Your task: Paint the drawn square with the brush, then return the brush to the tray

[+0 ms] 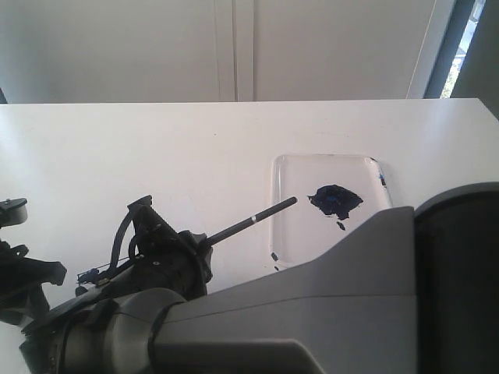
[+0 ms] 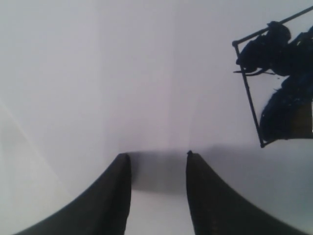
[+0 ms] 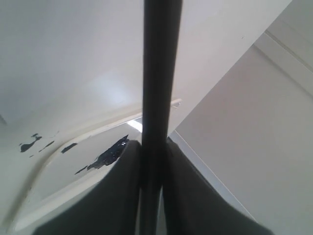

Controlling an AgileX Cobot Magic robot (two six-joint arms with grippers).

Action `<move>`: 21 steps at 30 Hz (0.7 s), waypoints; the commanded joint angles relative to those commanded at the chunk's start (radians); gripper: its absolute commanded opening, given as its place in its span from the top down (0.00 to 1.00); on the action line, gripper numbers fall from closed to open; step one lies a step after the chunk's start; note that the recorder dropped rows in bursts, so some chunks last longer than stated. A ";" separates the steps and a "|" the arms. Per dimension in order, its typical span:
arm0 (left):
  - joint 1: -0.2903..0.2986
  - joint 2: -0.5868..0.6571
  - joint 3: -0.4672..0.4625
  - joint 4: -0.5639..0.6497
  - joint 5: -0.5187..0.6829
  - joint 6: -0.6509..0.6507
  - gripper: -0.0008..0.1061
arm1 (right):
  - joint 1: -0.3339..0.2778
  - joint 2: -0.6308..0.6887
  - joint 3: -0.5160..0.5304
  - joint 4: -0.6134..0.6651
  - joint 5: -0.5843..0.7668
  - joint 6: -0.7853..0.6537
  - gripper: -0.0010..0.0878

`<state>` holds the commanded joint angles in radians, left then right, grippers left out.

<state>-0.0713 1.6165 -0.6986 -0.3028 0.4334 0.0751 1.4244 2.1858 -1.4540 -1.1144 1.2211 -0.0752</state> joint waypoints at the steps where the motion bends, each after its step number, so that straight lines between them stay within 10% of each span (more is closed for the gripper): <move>1: 0.000 0.000 -0.002 0.005 -0.002 -0.004 0.59 | 0.000 0.000 0.000 0.000 0.000 0.000 0.99; 21: 0.000 0.000 -0.002 0.083 -0.015 -0.098 0.59 | -0.026 -0.020 0.002 0.041 0.000 0.029 0.99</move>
<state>-0.0713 1.6165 -0.7006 -0.2193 0.4186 -0.0229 1.3986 2.1656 -1.4522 -1.0735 1.2211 -0.0462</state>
